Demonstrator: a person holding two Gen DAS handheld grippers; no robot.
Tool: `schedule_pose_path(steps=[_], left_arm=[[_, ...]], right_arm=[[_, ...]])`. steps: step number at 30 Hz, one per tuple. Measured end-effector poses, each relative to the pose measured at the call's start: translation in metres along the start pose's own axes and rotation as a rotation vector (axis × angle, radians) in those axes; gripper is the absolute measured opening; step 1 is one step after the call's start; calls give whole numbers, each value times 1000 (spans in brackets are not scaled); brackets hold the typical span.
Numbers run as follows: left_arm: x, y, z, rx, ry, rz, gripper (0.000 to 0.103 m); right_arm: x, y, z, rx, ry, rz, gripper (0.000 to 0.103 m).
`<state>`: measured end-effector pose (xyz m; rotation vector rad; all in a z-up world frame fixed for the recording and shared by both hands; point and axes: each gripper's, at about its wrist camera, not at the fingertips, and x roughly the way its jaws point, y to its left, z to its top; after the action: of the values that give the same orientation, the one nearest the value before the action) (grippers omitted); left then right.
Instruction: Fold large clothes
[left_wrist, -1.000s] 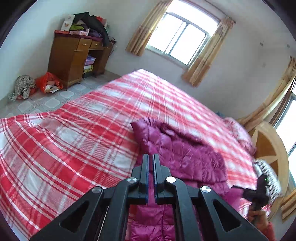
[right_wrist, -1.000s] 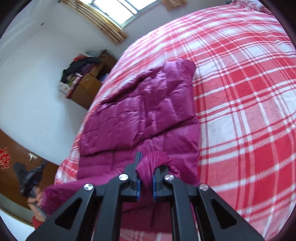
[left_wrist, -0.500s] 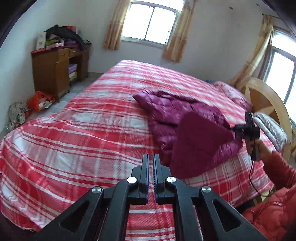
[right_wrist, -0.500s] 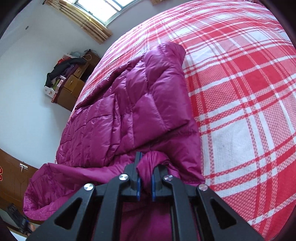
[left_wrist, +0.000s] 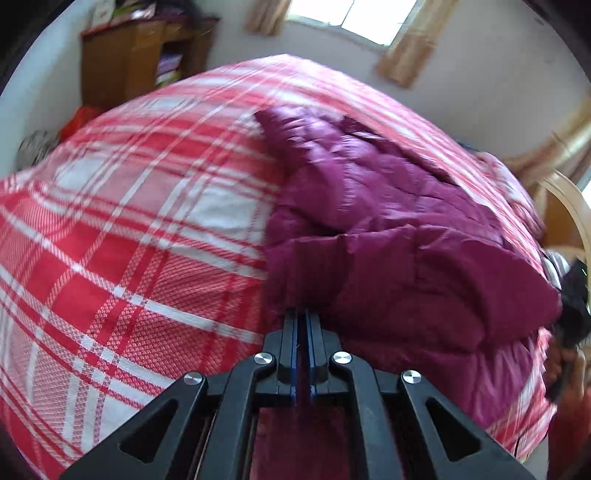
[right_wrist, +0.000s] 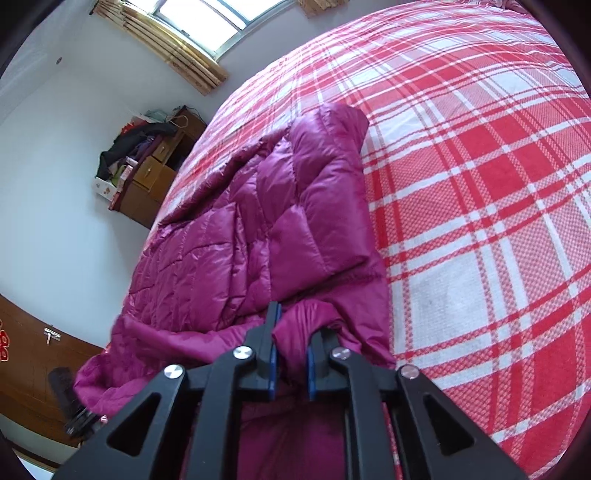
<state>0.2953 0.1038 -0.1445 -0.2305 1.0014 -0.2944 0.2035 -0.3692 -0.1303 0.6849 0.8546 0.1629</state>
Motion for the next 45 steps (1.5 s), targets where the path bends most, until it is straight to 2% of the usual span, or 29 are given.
schedule_pose_path(steps=[3,5,7,9,11,13,17,20,22,23,25,26,27,29,30,33,36,40,43,45], left_arm=[[1,-4,1,19,-6,26,4],[-2,-5,-1,46,-14,37,4],[-11,0,-2,38,-39,36,4],[-25,13,-3,9,-86,11,4],[-39,25,-5,-29,-125,-14,4],[-47,34,-6,-61,-146,-33,4],[-54,31,-12,-63,-167,-98,4],[-45,22,-19,-62,-120,-176,5],[-37,17,-21,-56,-74,-186,5],[-34,16,-21,-59,-62,-184,8],[-33,16,-24,-67,-56,-186,21],[-34,15,-25,-76,-63,-189,38],[-35,16,-25,-91,-72,-188,59],[-44,21,-25,-125,-101,-187,78],[-49,23,-26,-134,-123,-203,79],[-67,26,-29,-124,-201,-223,80],[-71,17,-28,-53,-211,-218,81],[-60,6,-21,21,-184,-255,81],[-38,0,-8,46,-105,-235,81],[-21,3,-1,3,-44,-216,81]], right_arm=[[-17,-5,0,4,-18,60,25],[-33,-7,-2,-7,-41,104,37],[-53,-10,-6,-20,-96,125,67],[-77,-12,-14,-56,-188,105,77],[-92,-10,-22,-121,-224,81,77],[-96,0,-31,-223,-227,19,77],[-62,32,-40,-482,-136,-153,77],[-36,42,-34,-581,-128,-213,77],[-15,43,-26,-608,-108,-241,77],[-8,40,-25,-616,-90,-238,77],[10,40,-25,-638,-43,-222,77],[14,41,-29,-655,-34,-228,77],[18,44,-33,-680,-34,-246,77],[17,46,-39,-698,-38,-256,53],[15,46,-41,-691,-36,-250,34],[3,46,-47,-678,-95,-270,18],[-16,40,-54,-631,-175,-300,17],[-22,27,-57,-540,-185,-308,16],[-20,32,-58,-563,-185,-319,16],[-18,34,-56,-570,-180,-322,16]])
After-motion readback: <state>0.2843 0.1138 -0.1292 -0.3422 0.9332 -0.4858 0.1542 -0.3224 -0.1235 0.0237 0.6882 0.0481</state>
